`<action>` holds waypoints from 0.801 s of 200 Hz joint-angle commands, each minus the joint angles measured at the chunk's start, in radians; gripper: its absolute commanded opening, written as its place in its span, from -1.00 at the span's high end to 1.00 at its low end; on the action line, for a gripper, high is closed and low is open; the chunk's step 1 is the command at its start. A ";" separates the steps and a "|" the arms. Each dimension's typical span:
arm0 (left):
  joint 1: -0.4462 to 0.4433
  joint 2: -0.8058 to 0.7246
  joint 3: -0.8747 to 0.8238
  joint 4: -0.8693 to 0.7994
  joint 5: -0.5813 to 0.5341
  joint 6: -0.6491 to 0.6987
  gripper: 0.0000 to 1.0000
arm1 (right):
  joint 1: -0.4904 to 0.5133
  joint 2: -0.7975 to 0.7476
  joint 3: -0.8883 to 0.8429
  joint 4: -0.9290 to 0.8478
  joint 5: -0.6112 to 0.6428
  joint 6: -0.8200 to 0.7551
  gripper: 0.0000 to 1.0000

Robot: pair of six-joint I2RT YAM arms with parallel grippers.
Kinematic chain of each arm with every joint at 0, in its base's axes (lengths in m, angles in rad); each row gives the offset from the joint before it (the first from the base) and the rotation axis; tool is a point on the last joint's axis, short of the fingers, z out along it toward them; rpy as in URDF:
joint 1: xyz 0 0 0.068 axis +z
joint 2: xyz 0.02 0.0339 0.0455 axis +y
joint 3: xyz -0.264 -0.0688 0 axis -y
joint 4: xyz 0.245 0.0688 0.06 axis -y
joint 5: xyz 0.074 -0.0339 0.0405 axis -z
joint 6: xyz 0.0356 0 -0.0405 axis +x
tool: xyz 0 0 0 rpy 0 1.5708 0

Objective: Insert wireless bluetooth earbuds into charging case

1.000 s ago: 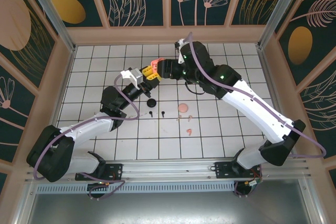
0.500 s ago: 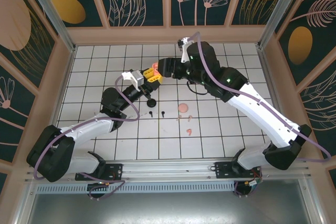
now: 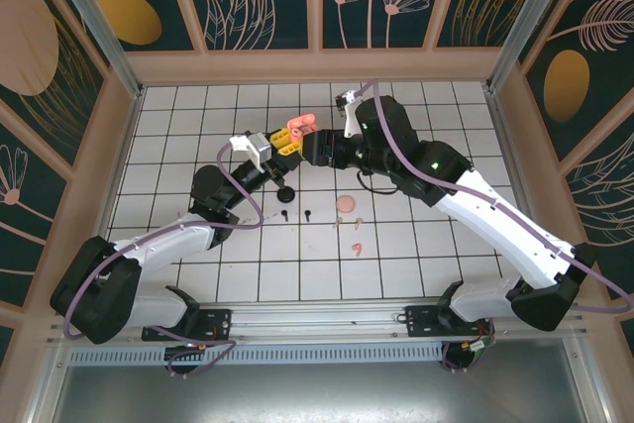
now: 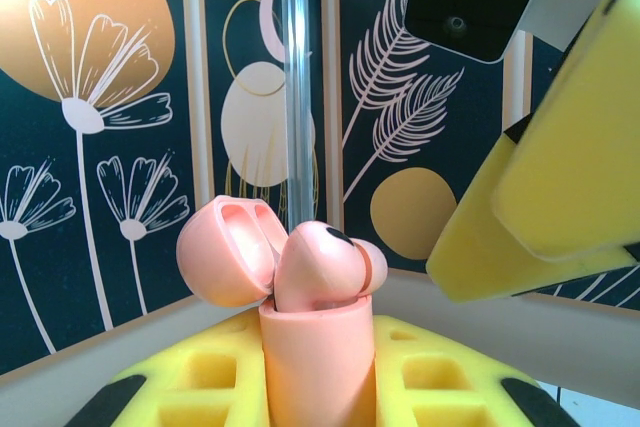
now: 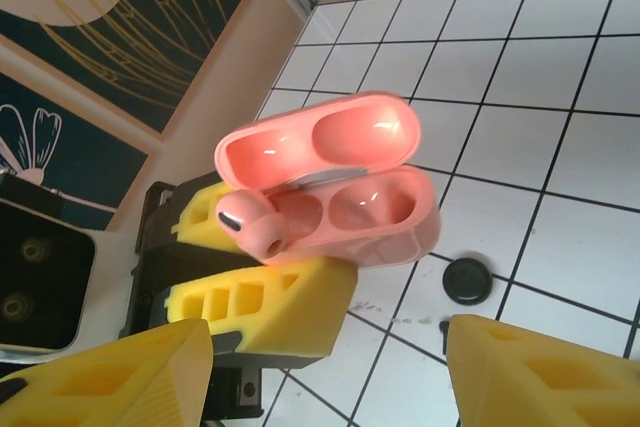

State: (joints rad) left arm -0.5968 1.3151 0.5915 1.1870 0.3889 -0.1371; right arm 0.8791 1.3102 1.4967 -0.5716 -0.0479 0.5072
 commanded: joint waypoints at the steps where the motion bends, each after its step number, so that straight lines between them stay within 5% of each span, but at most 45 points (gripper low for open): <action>1: -0.004 -0.006 0.012 0.051 0.021 -0.016 1.00 | 0.008 0.011 0.004 0.022 -0.011 0.007 -0.28; 160: -0.006 -0.018 0.004 0.059 0.036 -0.027 1.00 | -0.074 0.064 0.056 0.010 -0.006 -0.022 -0.24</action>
State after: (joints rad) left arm -0.5968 1.3151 0.5915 1.1870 0.4110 -0.1448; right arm 0.8112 1.3800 1.5532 -0.5728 -0.0471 0.5026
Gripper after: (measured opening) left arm 0.212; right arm 0.622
